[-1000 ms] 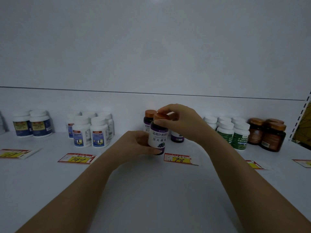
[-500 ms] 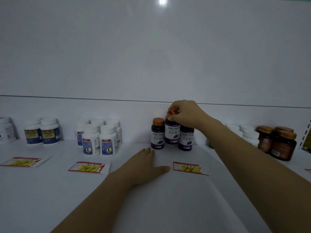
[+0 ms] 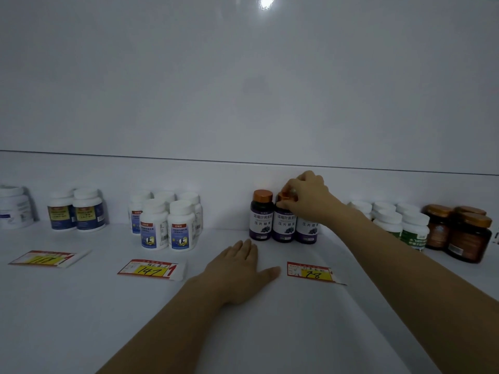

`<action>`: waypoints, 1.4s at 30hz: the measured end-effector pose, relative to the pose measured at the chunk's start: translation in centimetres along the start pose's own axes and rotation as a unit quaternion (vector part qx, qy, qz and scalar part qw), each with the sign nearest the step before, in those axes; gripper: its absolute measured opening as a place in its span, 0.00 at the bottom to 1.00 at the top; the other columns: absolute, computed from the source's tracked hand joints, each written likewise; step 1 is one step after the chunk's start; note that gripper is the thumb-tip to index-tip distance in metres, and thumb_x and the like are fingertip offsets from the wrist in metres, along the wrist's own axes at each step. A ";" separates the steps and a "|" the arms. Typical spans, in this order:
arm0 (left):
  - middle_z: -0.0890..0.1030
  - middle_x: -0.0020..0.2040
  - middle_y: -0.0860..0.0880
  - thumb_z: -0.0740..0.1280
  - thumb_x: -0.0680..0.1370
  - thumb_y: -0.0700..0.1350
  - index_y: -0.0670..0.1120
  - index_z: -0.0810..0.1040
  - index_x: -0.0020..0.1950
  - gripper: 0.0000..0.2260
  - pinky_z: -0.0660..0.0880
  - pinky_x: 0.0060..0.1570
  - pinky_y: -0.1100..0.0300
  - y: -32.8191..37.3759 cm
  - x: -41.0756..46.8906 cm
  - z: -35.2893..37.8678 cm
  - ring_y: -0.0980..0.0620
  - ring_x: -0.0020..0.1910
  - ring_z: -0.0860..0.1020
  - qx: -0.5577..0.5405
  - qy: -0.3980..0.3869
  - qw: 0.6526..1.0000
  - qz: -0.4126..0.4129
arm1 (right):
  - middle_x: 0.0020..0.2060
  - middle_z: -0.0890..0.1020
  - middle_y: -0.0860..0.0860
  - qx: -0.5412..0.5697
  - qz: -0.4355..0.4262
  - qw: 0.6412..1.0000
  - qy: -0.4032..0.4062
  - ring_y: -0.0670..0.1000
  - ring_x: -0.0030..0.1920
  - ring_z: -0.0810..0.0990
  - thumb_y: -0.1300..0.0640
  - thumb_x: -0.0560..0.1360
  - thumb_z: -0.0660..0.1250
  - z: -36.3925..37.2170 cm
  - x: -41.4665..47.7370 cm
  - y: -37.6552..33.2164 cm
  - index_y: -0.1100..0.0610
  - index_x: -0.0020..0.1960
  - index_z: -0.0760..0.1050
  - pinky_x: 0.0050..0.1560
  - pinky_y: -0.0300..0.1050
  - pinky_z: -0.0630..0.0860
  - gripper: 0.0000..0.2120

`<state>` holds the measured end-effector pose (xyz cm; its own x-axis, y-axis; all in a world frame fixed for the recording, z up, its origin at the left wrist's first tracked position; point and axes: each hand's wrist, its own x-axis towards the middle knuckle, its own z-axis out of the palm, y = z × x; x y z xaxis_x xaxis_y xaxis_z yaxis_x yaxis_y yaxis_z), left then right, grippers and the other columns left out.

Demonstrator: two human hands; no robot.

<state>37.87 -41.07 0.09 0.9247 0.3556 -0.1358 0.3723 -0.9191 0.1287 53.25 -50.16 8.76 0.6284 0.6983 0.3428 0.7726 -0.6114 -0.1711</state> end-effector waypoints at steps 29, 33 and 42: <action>0.82 0.54 0.54 0.76 0.68 0.43 0.53 0.76 0.59 0.21 0.74 0.61 0.56 2.0 -0.9 -2.4 0.58 0.53 0.80 -0.425 0.110 0.891 0.115 | 0.46 0.83 0.55 0.515 0.056 0.856 -0.007 0.51 0.48 0.82 0.51 0.71 0.72 -2.3 -6.1 0.0 0.53 0.56 0.77 0.47 0.45 0.81 0.15; 0.83 0.48 0.58 0.76 0.68 0.41 0.57 0.76 0.52 0.19 0.76 0.52 0.67 1.9 -0.9 -2.4 0.62 0.49 0.81 -0.452 0.117 0.874 0.133 | 0.49 0.84 0.51 0.552 0.045 0.832 -0.021 0.49 0.51 0.82 0.49 0.75 0.67 -1.8 -6.6 0.7 0.55 0.56 0.79 0.52 0.44 0.80 0.14; 0.82 0.44 0.60 0.77 0.66 0.40 0.58 0.75 0.50 0.19 0.76 0.44 0.74 2.2 -1.5 -2.6 0.67 0.44 0.80 -0.459 0.134 0.866 0.144 | 0.49 0.83 0.52 0.581 0.033 0.813 -0.010 0.49 0.50 0.82 0.50 0.77 0.64 -1.3 -6.9 0.7 0.57 0.55 0.79 0.46 0.39 0.80 0.13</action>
<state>37.45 -43.15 3.16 0.9293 0.2737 0.2481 -0.0839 -0.4976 0.8633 49.31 -55.91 7.49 0.6646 0.6913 0.2836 0.2926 0.1084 -0.9501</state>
